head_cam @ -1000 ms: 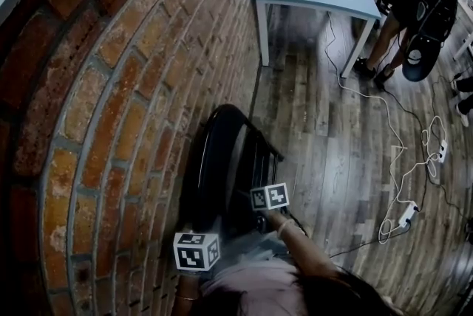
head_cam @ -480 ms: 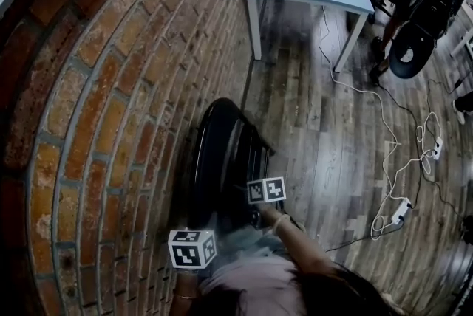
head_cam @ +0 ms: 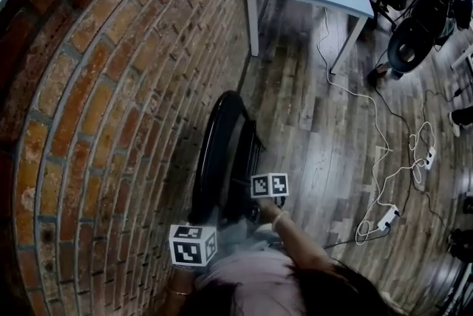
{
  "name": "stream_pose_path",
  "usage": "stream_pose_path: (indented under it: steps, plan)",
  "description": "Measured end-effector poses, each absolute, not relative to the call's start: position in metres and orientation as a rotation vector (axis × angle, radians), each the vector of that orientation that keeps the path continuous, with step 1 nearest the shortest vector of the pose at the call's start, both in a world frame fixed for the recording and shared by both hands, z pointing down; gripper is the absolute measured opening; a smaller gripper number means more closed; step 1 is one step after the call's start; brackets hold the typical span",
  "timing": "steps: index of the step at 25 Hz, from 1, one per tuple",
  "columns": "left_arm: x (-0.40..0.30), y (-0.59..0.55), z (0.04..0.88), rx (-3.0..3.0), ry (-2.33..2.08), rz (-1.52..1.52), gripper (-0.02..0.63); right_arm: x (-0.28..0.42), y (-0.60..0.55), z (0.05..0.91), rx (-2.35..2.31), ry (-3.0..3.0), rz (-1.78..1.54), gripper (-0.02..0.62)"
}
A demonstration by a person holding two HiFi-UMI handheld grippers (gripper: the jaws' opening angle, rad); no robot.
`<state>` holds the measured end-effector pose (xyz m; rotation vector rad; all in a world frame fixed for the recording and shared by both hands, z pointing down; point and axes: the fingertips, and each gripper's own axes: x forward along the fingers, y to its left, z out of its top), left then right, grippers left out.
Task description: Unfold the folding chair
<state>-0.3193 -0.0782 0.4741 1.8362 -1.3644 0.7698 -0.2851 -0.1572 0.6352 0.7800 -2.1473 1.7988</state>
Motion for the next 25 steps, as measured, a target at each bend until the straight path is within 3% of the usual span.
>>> stream_pose_path:
  steps: [25]
  plan:
    - [-0.181, -0.069, 0.462, 1.961, -1.309, 0.878, 0.097, -0.152, -0.143, 0.63, 0.764, -2.209, 1.956, 0.098]
